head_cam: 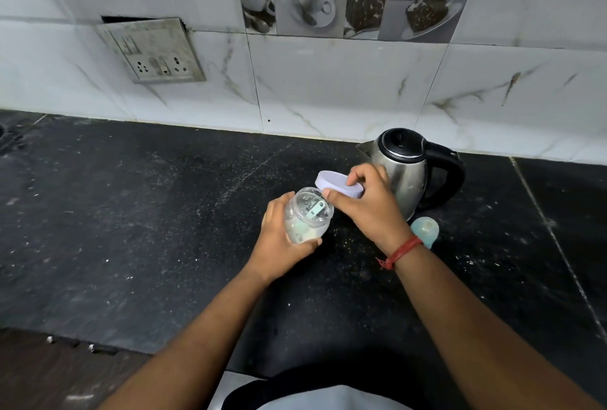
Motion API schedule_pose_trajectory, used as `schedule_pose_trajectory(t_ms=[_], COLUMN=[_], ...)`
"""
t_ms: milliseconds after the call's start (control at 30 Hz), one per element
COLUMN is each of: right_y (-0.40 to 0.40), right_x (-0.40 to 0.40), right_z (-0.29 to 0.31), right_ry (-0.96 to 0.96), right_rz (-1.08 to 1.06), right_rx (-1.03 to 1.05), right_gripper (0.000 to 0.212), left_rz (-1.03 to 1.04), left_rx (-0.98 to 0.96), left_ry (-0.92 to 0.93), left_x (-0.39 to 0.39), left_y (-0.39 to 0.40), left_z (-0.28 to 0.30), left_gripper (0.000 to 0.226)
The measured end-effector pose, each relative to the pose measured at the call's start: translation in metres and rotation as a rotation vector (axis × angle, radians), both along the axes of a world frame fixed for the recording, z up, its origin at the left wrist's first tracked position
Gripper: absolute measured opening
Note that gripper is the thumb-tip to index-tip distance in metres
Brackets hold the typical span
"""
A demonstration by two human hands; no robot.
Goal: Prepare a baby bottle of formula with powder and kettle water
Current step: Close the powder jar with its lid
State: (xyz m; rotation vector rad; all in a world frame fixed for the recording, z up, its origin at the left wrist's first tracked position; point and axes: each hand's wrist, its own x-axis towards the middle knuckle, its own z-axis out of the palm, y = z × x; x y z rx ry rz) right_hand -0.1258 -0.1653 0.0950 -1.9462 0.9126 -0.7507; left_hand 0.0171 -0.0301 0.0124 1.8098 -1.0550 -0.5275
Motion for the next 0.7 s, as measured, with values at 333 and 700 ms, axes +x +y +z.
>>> schedule_pose_trajectory(t_ms=[333,700], right_y=[0.008,-0.014], right_x=[-0.021,-0.056], right_z=[0.005,0.033], right_ry=[0.146,0.474], right_rz=[0.26,0.493], right_rx=[-0.174,-0.315], right_gripper=[0.047,0.078], left_rz=[-0.066,-0.17], left_rx=[-0.03,0.002], left_ry=[-0.006,-0.068], left_x=[-0.024,-0.043], left_y=[-0.012,-0.019], left_z=[0.025,0.037], left_gripper=[0.102,0.096])
